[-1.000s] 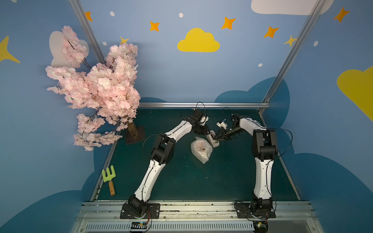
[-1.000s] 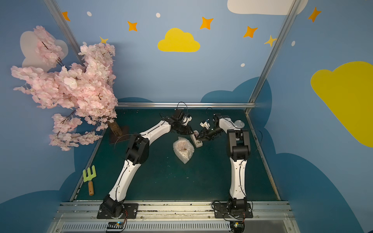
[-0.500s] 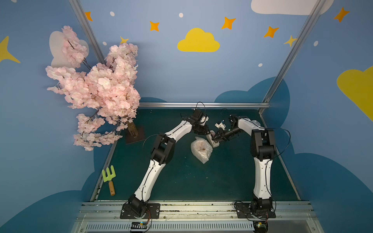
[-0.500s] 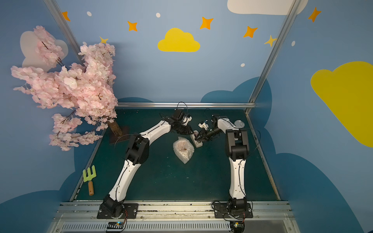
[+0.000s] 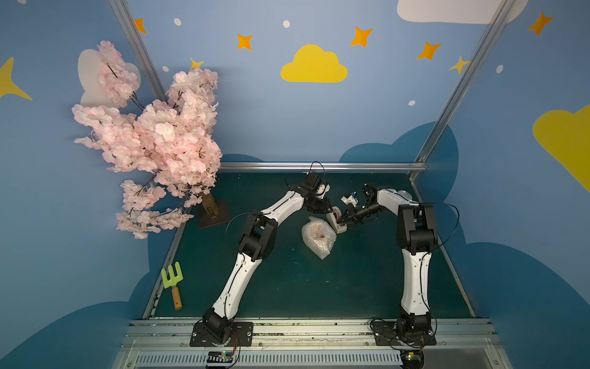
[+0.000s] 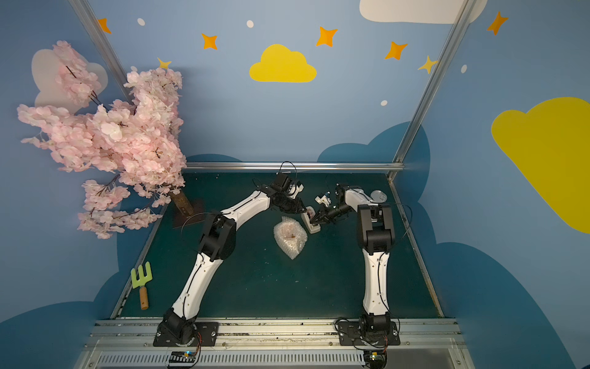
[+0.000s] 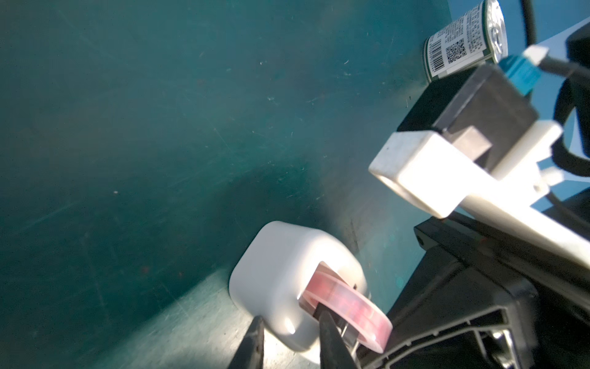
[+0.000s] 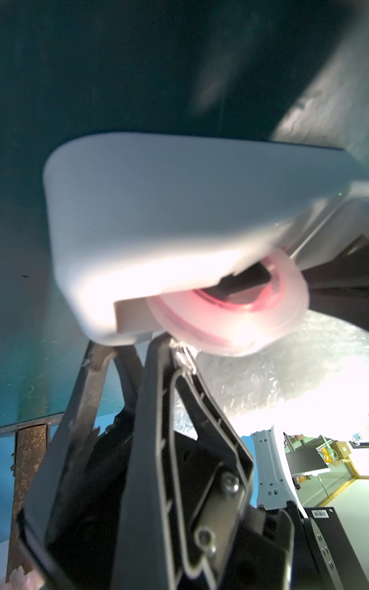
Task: Wrap mugs in bubble wrap
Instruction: Tear off the tape using the Tape Cutter.
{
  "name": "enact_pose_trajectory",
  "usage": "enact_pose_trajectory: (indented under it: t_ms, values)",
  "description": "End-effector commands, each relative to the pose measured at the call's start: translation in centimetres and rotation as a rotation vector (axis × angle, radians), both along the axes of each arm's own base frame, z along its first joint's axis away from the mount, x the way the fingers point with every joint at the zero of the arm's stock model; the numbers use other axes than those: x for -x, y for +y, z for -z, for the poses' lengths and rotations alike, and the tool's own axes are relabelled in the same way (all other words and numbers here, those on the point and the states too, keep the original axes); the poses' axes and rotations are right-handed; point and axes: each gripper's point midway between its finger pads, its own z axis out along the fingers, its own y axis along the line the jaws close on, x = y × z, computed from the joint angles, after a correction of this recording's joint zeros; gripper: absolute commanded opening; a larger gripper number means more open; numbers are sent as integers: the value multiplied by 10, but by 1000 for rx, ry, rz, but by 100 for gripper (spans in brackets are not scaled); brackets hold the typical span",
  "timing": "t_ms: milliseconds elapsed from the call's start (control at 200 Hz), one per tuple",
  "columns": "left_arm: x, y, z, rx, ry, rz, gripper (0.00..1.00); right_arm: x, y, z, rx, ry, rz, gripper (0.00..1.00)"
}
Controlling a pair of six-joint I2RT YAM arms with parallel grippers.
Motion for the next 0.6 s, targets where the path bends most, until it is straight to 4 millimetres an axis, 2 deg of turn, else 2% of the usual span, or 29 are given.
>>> enact_pose_trajectory:
  t_ms: [0, 591]
  values:
    - [15, 14, 44, -110, 85, -1, 29, 5, 0, -21, -36, -11, 3, 0]
    - [16, 14, 52, -130, 96, 1, 29, 19, -10, -31, -51, 23, 14, 0]
